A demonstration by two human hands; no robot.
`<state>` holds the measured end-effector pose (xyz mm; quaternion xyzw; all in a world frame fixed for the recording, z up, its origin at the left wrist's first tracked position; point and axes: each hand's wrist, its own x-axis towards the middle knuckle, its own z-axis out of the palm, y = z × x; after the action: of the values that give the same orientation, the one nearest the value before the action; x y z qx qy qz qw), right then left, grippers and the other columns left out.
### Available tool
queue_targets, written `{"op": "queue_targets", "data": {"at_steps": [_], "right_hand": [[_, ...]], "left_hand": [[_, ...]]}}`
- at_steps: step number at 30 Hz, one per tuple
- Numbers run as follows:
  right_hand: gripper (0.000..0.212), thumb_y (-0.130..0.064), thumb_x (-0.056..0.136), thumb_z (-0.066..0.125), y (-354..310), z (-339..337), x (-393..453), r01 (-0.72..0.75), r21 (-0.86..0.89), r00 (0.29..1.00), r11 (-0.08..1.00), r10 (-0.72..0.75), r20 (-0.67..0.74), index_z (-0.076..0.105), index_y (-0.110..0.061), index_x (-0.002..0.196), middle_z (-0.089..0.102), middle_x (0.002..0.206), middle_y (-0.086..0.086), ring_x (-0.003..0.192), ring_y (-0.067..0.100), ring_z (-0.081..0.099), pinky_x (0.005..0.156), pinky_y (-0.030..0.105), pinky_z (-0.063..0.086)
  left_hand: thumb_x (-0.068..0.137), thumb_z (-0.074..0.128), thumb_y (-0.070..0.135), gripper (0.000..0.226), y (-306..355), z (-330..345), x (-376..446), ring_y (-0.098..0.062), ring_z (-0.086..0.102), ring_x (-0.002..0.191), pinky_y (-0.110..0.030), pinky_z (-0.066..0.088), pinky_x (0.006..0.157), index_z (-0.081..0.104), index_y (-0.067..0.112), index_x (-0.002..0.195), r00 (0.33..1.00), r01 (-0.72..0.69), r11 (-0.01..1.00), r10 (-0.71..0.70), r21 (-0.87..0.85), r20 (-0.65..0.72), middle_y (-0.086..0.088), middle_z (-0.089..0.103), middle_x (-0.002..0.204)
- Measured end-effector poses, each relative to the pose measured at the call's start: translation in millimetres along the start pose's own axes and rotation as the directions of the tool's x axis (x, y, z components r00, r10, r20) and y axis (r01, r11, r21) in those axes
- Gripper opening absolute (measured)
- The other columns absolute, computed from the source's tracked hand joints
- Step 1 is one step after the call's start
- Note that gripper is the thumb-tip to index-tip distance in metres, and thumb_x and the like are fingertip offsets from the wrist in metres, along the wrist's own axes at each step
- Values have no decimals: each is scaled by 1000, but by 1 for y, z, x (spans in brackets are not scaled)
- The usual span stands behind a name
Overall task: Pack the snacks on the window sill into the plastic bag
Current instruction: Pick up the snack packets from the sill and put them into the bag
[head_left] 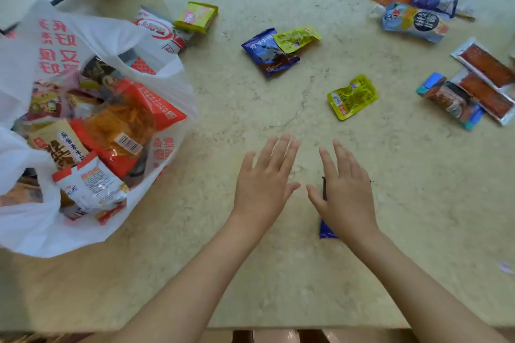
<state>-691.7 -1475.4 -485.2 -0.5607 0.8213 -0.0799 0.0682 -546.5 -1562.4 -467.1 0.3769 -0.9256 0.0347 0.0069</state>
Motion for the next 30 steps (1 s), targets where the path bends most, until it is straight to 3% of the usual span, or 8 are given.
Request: {"op": "queue_targets", "data": {"at_steps": [4, 8, 12, 17, 19, 22, 26, 30], "right_hand": [[77, -40, 78, 70, 43, -2, -17, -80, -5, 995, 997, 80, 57, 39, -11, 143, 29, 153, 16, 137, 36, 34, 104, 50, 38], [82, -48, 79, 66, 70, 2, -30, -134, 18, 984, 991, 131, 122, 35, -11, 145, 25, 155, 15, 139, 33, 31, 106, 46, 35], [85, -58, 79, 54, 82, 5, -34, -159, 64, 976, 985, 147, 161, 29, -15, 148, 21, 157, 11, 141, 29, 28, 109, 43, 33], [85, -55, 79, 61, 94, 3, -27, -149, 76, 979, 986, 136, 153, 30, -14, 147, 24, 155, 13, 139, 31, 32, 107, 43, 35], [84, -58, 79, 56, 100, 1, -21, -156, 84, 978, 984, 143, 150, 32, -14, 146, 26, 154, 14, 138, 31, 34, 107, 44, 37], [82, -66, 82, 41, 110, -3, -9, -168, 86, 979, 982, 156, 131, 34, -14, 144, 30, 153, 15, 136, 31, 37, 106, 44, 37], [83, -69, 82, 35, 125, -8, 13, -185, 89, 979, 979, 176, 103, 38, -11, 142, 35, 150, 18, 135, 33, 39, 105, 47, 39], [82, -63, 82, 49, 139, -9, 39, -191, 83, 980, 978, 185, 80, 37, -11, 144, 31, 152, 18, 137, 33, 35, 107, 48, 35]], "left_hand": [[60, 56, 84, 116, 44, 2, 9, -17, 28, 143, -40, 33, 107, 24, 20, 151, 981, -29, 999, 36, -39, 191, 2, 26, 158], [66, 53, 82, 119, 76, 10, 23, -19, 7, 149, -43, 20, 115, 0, 22, 154, 927, -134, 987, 156, -88, 341, 1, 3, 162], [34, 61, 90, 125, 98, 23, 30, -15, 61, 113, -38, 50, 89, 52, 21, 138, 913, -150, 983, 180, -109, 365, 5, 62, 127], [23, 63, 88, 107, 106, 26, 54, -14, 58, 56, -28, 45, 63, 72, 22, 107, 940, -144, 986, 162, -81, 300, 7, 65, 79], [33, 64, 87, 97, 106, 18, 63, -14, 59, 62, -30, 38, 66, 68, 26, 108, 929, -91, 994, 106, -59, 355, 9, 64, 78], [67, 65, 70, 67, 101, 11, 82, -15, 57, 95, -33, 23, 78, 53, 29, 118, 919, 34, 978, 50, -205, 391, 10, 63, 101], [75, 69, 54, 54, 88, 2, 118, -16, 53, 106, -36, 21, 85, 52, 34, 122, 976, 62, 974, -14, -216, 217, 10, 61, 111], [54, 87, 36, 59, 80, 9, 165, -24, 58, 96, -46, 34, 89, 66, 28, 107, 994, -53, 994, 44, -100, -96, 5, 66, 96]]}}
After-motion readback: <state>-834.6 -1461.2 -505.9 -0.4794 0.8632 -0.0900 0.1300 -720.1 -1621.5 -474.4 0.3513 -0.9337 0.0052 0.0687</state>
